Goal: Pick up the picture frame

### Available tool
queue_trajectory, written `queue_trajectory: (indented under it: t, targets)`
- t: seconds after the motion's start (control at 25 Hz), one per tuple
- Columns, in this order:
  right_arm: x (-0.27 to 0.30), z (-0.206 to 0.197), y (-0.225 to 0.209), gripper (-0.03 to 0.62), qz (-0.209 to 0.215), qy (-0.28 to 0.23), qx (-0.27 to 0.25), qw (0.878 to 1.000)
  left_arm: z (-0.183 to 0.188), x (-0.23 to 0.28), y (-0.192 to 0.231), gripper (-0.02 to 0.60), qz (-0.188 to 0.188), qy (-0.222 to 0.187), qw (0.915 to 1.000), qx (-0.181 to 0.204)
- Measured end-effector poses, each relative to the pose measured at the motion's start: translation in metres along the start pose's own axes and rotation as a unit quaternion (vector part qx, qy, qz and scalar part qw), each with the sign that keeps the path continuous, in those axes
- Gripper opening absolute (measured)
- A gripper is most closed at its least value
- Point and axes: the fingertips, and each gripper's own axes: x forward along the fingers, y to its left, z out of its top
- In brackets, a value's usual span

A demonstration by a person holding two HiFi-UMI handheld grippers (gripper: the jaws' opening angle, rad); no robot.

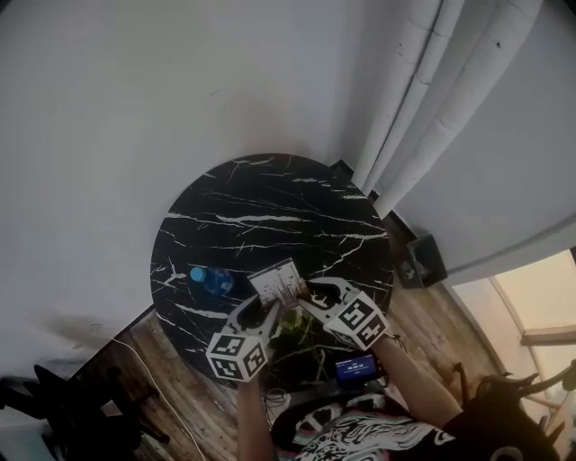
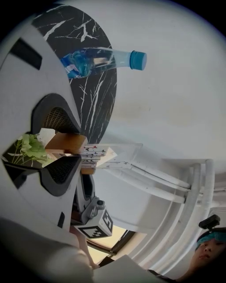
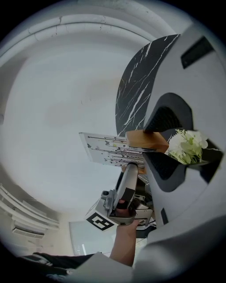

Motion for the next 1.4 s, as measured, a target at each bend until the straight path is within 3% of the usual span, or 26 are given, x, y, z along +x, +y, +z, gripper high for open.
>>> queue_trajectory:
  t: [0.88,1.4]
  targets:
    - [-0.044,0.014,0.037,0.14,-0.022,-0.023,0.018,0.999,0.007,-0.038,-0.038,0.172,-0.026,-0.012,0.9992,0.027]
    - [-0.042,0.014,0.045,0.13,-0.014,-0.014,0.011,1.0,0.003,-0.046,-0.034,0.172,-0.023,-0.012,0.9993,0.026]
